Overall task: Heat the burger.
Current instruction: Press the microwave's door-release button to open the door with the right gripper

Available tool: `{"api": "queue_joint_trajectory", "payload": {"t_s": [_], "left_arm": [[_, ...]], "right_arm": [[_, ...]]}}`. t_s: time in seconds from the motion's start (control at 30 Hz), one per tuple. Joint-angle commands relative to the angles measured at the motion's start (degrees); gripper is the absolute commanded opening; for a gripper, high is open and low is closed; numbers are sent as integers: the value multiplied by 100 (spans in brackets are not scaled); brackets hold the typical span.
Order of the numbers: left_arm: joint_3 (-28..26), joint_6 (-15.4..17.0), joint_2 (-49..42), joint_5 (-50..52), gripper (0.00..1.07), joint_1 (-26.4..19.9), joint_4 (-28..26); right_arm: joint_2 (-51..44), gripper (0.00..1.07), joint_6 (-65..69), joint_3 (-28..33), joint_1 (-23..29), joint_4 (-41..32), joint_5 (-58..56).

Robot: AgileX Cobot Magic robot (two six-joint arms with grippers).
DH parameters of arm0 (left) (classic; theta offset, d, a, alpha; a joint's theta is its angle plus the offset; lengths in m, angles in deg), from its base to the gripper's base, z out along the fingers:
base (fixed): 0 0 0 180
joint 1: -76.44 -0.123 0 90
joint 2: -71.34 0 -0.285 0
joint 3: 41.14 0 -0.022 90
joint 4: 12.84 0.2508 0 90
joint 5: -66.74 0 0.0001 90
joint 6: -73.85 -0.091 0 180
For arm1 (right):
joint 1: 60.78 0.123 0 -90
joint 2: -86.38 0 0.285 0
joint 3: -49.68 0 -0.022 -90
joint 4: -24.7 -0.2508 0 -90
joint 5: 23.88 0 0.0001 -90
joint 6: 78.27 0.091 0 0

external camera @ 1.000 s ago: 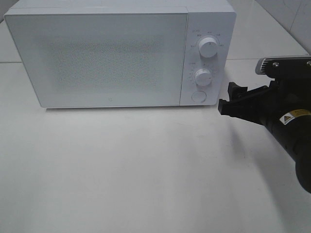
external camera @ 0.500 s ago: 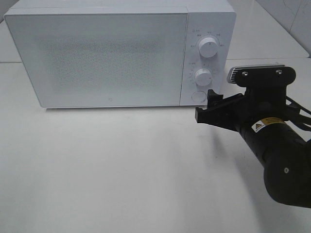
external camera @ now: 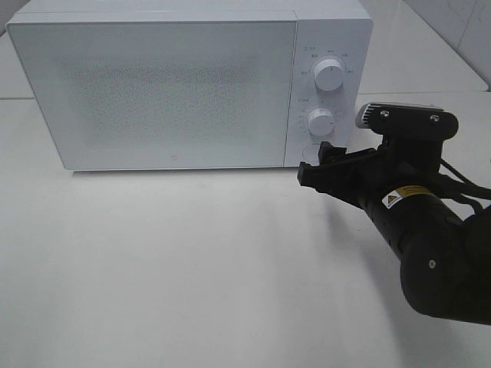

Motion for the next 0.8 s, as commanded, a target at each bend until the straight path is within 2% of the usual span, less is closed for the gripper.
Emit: {"api": "queue_joint_trajectory", "payload": {"t_s": [0.03,0.1,0.13,0.2,0.23,0.3,0.33,0.4,0.5,0.53,0.6,0.67,0.8], "left_arm": [[17,23,-29,40,100,-6,6],[17,23,-29,40,100,-6,6],[17,23,-29,40,100,-6,6],[17,23,-29,40,100,-6,6],[17,23,-29,40,100,-6,6],[17,23,-29,40,100,-6,6],[17,23,-29,40,100,-6,6],[17,23,-29,40,100,-6,6],[17,23,-29,40,100,-6,6],[17,23,-29,40,100,-6,6],[17,23,-29,40,100,-6,6],[17,23,-29,40,100,-6,6],[17,23,-29,40,100,-6,6]], "right_arm": [[6,68,756,-69,23,0,-6],[6,63,1793,-69,23,6,-11],[6,63,1793,-69,23,6,-11],[6,56,3048,-69,23,6,-97],[6,56,3048,-69,23,6,-97],[6,47,4801,-69,23,206,-132],[6,47,4801,-69,23,206,-132],[6,33,6091,-69,23,441,-132],[6,30,6366,-69,23,481,-132],[6,24,6887,-69,23,533,-138],[6,21,7105,-69,23,533,-155],[6,10,7643,-69,6,533,-338],[6,2,7712,-69,6,510,-390]]}}
